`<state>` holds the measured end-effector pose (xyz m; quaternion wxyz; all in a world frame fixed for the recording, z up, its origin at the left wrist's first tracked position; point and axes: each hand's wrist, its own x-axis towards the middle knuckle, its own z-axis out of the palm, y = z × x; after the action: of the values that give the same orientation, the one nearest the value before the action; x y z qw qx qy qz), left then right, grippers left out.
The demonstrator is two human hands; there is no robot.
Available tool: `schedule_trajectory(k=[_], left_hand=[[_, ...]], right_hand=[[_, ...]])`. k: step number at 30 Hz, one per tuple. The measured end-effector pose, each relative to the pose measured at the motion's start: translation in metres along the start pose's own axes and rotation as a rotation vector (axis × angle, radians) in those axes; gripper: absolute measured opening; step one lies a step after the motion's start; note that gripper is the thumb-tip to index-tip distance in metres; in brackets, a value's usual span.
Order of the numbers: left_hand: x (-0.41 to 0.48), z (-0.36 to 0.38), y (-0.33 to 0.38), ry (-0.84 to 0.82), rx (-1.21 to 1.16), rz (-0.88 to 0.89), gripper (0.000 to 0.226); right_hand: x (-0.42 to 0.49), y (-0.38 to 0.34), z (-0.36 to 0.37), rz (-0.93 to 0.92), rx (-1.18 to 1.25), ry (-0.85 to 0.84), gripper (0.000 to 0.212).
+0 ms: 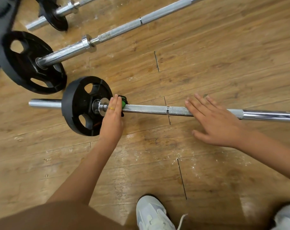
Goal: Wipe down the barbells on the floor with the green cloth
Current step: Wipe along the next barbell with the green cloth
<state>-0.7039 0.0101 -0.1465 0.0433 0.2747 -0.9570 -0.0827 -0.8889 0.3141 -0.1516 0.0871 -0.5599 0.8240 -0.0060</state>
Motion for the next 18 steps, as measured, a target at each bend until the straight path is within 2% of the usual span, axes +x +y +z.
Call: schedule_trajectory(k=[2,6,11,18], left_hand=[[-0.005,0.0,0.006,0.005,-0.009,-0.024,0.072],[-0.022,0.002,0.011,-0.03,-0.012,0.049,0.077],[-0.017,-0.001,0.008,-0.017,-0.01,-0.064,0.074],[-0.034,-0.004,0.015,-0.044,0.018,-0.028,0.074]], right_hand=[[-0.004,-0.002,0.001,-0.007,-0.005,-0.007,0.094],[-0.011,-0.007,0.001,-0.022,0.012,-0.01,0.095],[-0.017,-0.013,0.004,-0.03,0.026,-0.028,0.094],[-0.025,-0.014,0.005,-0.015,0.092,-0.01,0.092]])
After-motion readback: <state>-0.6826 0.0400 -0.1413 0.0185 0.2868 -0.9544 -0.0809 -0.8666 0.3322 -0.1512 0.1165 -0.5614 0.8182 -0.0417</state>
